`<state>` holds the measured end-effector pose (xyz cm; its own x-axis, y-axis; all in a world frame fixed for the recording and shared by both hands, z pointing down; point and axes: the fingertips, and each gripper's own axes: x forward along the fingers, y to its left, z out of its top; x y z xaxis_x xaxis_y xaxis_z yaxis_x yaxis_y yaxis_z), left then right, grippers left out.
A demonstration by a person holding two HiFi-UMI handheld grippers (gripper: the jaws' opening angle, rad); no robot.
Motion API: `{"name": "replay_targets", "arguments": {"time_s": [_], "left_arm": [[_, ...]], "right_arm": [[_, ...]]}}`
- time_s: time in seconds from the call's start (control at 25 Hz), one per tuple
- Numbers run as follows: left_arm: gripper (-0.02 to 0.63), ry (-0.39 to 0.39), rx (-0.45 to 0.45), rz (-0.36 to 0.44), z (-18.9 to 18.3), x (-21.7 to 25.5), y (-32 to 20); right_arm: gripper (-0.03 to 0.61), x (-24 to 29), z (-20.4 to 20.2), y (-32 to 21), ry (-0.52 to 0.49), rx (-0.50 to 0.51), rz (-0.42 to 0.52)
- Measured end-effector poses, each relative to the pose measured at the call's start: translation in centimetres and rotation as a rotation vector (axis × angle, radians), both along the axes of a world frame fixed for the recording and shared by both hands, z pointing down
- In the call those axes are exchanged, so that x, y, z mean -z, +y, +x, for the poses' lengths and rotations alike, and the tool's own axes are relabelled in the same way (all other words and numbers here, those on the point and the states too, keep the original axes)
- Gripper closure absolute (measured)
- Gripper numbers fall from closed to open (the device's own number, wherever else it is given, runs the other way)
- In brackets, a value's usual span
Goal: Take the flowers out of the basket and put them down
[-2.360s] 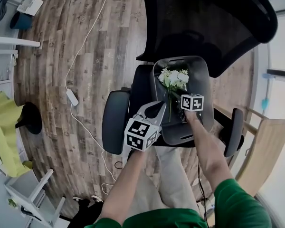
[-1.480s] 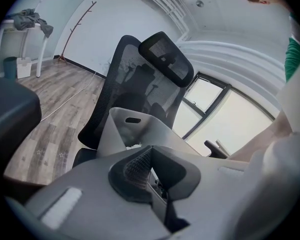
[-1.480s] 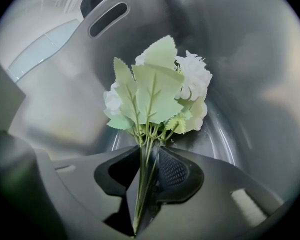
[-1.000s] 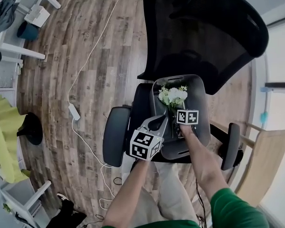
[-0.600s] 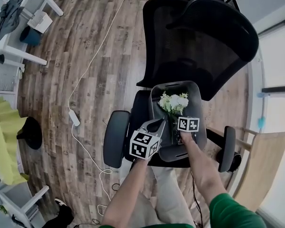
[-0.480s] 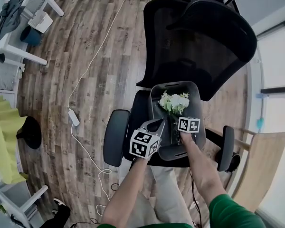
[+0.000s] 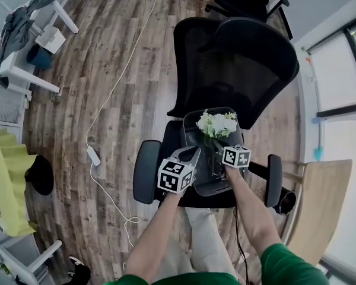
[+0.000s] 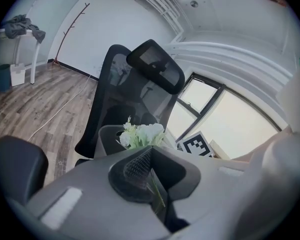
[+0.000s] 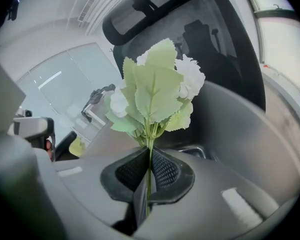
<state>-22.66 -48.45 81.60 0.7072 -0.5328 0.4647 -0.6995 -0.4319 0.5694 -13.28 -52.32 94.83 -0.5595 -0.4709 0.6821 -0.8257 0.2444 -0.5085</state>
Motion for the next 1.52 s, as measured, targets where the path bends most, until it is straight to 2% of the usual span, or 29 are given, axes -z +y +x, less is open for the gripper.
{"name": "replay_targets", "arguments": {"time_s": [0.32, 0.64, 0.84, 1.0, 1.28, 1.52], "left_arm": [[0.597, -0.013, -0.027, 0.076, -1.8, 7.2, -3.1], [0.597, -0.027, -0.071, 0.175, -2.4, 16.7, -5.3], [0.597, -0.013, -0.085, 0.247, -2.9, 22.7, -6.4], [0.597, 0.031, -0.087, 0.302, -2.8, 27.1, -7.2], [0.597, 0.084, -0.123, 0.388, -1.3, 33.5, -8.3], [0.597, 0.094, -0.173, 0.419, -1.6, 34.7, -7.3]], "right_arm": [[0.565, 11.3, -0.8, -3.6, 0.002, -0.011, 0.146], [0.566, 23.9, -0.3, -4.5, -0.012, -0.037, 0.279], [0.566, 32.3, -0.4, -5.5, -0.025, -0.056, 0.389], [0.566, 37.8, -0.6, -5.1, -0.027, -0.08, 0.461], [0.566, 44.2, -0.6, -4.3, -0.018, -0.096, 0.546], [0.566, 45.5, -1.1, -3.3, -0.007, -0.134, 0.582]]}}
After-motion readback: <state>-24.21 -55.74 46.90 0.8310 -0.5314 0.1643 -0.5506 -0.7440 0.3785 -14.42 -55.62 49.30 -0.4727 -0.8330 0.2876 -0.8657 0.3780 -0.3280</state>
